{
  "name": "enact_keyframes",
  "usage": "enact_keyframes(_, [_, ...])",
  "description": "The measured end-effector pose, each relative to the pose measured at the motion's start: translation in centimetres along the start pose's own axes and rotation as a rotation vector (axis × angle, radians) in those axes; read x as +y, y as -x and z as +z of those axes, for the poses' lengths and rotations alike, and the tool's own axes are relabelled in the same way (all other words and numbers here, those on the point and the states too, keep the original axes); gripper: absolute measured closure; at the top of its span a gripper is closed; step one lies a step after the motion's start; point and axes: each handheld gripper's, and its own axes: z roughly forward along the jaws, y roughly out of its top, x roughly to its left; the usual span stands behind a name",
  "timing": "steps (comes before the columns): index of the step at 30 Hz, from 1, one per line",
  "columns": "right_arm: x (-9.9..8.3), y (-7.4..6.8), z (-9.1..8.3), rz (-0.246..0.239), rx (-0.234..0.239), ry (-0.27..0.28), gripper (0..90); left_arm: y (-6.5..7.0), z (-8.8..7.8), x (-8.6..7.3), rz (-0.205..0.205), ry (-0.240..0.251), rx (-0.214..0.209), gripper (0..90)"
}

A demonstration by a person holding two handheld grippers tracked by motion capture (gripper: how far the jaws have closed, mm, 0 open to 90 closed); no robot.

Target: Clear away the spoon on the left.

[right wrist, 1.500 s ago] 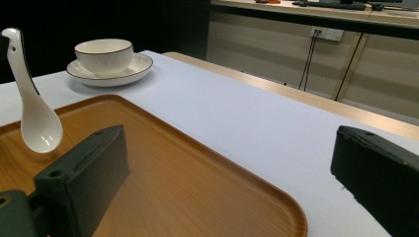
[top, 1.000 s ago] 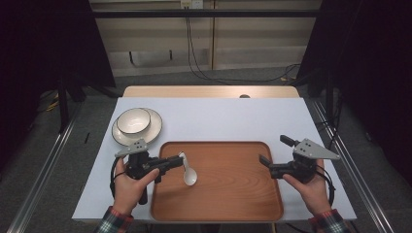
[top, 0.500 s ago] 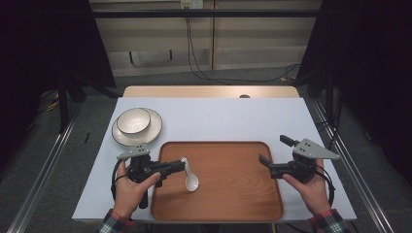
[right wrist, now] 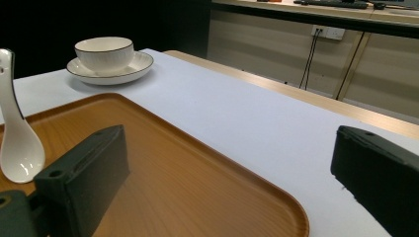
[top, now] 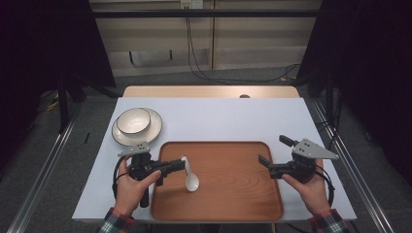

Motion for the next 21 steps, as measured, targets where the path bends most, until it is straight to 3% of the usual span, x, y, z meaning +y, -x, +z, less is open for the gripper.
enact_keyframes(10, [-0.1, 0.0, 0.1, -0.002, 0.0, -0.006, 1.1, -1.2, 0.7, 0.3, -0.028, 0.003, 0.021, 85.2])
enact_keyframes(16, [-0.1, 0.0, 0.1, -0.002, 0.005, -0.005, 1.1, -1.6, 1.1, 0.4, -0.024, -0.005, 0.061, 84.1])
enact_keyframes(21, [-0.1, 0.0, 0.1, -0.003, 0.008, -0.005, 1.1, -2.0, 1.6, 0.2, -0.024, -0.022, 0.067, 84.2])
